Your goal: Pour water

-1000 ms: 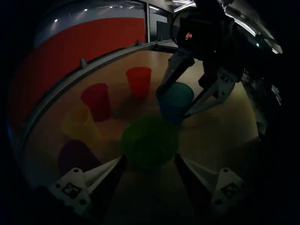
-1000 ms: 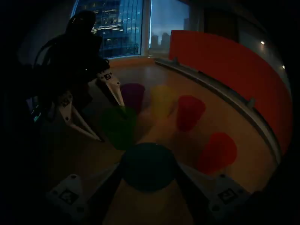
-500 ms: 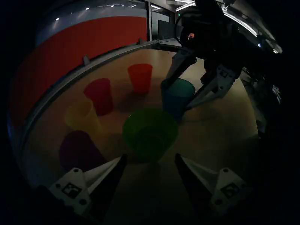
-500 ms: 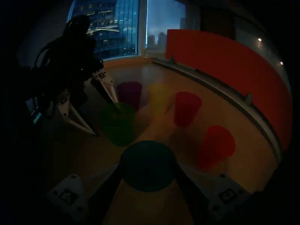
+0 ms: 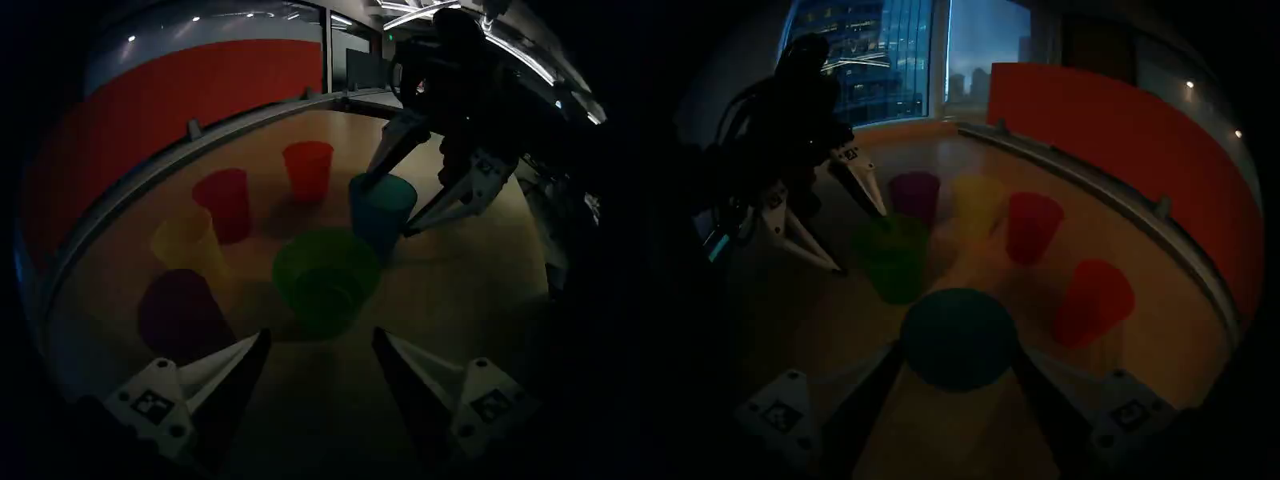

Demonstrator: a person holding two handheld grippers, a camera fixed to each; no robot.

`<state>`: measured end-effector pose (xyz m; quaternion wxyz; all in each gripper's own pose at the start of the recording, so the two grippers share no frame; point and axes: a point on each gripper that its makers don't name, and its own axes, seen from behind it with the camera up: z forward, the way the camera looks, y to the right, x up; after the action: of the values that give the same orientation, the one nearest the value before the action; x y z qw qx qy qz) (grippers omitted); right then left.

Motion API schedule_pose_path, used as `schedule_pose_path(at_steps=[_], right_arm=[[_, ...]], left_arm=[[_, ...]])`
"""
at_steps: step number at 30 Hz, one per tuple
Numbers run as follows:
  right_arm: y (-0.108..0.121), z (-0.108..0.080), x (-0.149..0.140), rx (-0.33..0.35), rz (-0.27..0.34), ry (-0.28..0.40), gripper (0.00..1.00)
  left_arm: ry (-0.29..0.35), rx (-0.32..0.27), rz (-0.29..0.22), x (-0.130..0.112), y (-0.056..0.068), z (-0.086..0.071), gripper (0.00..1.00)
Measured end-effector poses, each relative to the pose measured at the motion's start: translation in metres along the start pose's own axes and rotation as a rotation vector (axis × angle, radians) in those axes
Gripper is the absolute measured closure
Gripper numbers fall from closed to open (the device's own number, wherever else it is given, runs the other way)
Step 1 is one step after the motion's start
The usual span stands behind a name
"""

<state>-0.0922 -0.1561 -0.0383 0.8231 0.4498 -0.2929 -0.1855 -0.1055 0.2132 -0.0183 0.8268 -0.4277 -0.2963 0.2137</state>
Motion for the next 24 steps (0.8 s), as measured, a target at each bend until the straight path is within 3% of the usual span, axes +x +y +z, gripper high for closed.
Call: schedule_pose_path(at_steps=[12, 24], right_arm=[[0.005, -0.028, -0.013, -0.072, 0.043, 0.021, 0.01], [0.009, -0.056, -0.013, -0.142, 0.084, 0.079, 0.01]], left_arm=[[0.035, 0.084, -0.056, -0.011, -0.016, -0.030, 0.07], [0.110, 0.201, -0.124, -0.010, -0.033, -0.066, 0.06]])
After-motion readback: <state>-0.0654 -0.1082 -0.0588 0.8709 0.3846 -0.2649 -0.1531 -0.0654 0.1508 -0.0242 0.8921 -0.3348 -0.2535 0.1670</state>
